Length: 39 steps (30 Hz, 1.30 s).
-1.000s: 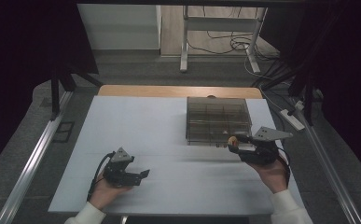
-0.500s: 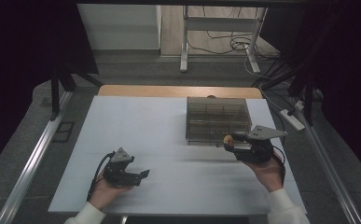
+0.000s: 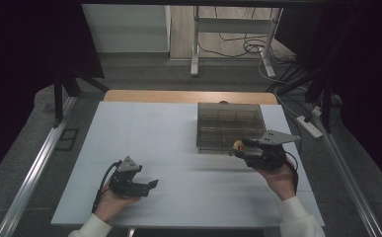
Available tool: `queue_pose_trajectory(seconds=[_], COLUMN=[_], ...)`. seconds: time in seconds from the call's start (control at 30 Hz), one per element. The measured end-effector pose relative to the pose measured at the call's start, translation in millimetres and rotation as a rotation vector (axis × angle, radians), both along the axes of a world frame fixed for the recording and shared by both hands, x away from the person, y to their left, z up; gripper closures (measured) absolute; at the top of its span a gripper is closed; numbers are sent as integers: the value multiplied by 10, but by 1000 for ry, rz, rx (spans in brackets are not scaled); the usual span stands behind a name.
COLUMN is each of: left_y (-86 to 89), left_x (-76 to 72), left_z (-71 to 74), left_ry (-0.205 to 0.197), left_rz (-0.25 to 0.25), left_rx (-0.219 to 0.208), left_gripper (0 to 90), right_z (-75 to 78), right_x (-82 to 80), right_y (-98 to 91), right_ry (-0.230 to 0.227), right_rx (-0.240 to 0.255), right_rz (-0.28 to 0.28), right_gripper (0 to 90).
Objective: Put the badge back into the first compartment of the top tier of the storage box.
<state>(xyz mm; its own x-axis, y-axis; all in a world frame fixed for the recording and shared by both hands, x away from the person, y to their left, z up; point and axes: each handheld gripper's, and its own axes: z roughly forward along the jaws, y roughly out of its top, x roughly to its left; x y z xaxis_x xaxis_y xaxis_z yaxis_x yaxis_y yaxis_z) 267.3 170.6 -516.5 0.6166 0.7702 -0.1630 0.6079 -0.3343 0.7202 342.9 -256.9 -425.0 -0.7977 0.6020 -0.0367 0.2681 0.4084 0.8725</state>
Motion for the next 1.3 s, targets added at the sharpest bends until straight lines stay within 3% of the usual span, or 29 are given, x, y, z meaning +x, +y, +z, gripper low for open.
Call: queue_pose_trajectory(seconds=[1.3], left_y=[-7], left_x=[-10], left_z=[11], left_ry=[-4], left_rz=[-6], left_rx=[0], left_gripper=[159], right_z=[-23], right_x=[217], right_y=[331], right_ry=[-7], right_rx=[-8], right_rz=[32], right_gripper=[466])
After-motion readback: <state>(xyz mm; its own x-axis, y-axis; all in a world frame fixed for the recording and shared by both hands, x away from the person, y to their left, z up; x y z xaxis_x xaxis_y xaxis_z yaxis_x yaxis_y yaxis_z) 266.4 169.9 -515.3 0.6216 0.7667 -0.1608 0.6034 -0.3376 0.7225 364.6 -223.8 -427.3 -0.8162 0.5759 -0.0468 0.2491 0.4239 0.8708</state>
